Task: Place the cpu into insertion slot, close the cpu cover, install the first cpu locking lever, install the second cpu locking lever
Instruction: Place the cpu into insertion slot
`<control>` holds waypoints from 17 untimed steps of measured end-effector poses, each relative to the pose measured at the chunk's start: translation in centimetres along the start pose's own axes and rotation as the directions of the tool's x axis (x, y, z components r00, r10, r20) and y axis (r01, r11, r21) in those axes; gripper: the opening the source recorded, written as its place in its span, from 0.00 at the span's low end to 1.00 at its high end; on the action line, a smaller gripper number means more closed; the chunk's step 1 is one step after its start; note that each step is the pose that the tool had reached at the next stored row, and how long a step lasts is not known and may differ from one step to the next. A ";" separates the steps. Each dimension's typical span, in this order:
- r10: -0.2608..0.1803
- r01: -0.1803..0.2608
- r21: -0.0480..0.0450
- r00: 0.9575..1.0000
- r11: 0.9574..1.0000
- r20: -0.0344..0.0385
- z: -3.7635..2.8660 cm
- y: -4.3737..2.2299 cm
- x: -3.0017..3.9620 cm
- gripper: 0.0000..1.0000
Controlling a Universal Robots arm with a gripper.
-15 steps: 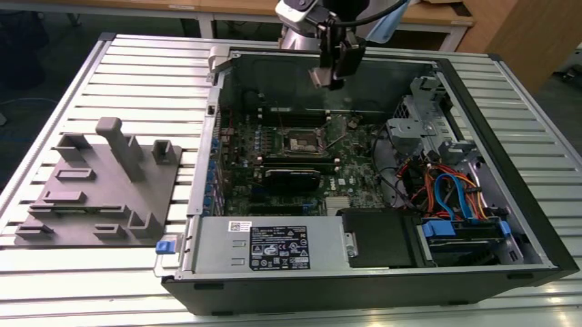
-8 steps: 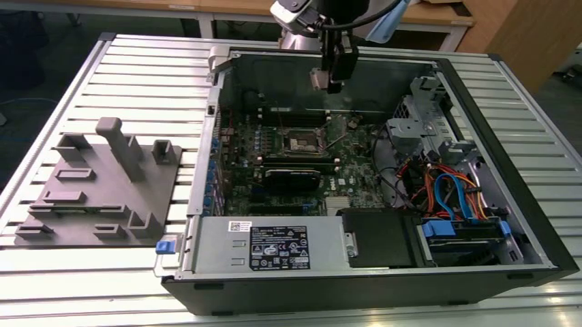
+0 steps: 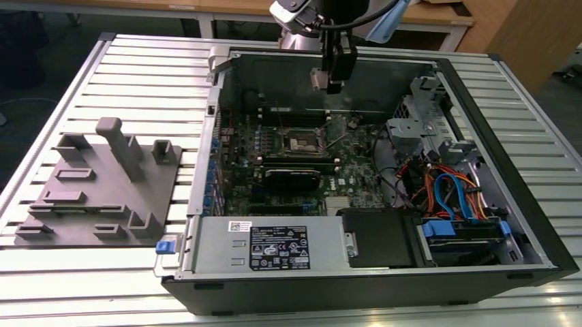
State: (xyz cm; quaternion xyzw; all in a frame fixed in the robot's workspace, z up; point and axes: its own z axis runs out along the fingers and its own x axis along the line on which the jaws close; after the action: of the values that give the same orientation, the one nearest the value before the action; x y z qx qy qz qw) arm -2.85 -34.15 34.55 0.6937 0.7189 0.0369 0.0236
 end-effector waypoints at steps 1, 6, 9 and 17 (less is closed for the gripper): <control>0.000 0.000 0.000 1.000 1.000 0.000 0.00 0.00 0.00 0.54; 0.000 0.000 0.000 1.000 1.000 0.000 0.00 0.00 0.00 0.54; 0.000 0.000 0.000 1.000 1.000 0.000 0.01 0.00 0.00 0.54; 0.059 -0.059 -0.001 0.998 0.998 0.005 0.52 -0.05 0.00 0.54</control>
State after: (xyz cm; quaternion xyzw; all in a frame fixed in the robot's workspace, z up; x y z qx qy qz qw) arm -2.85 -34.14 34.03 0.7146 0.6981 0.0361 0.0248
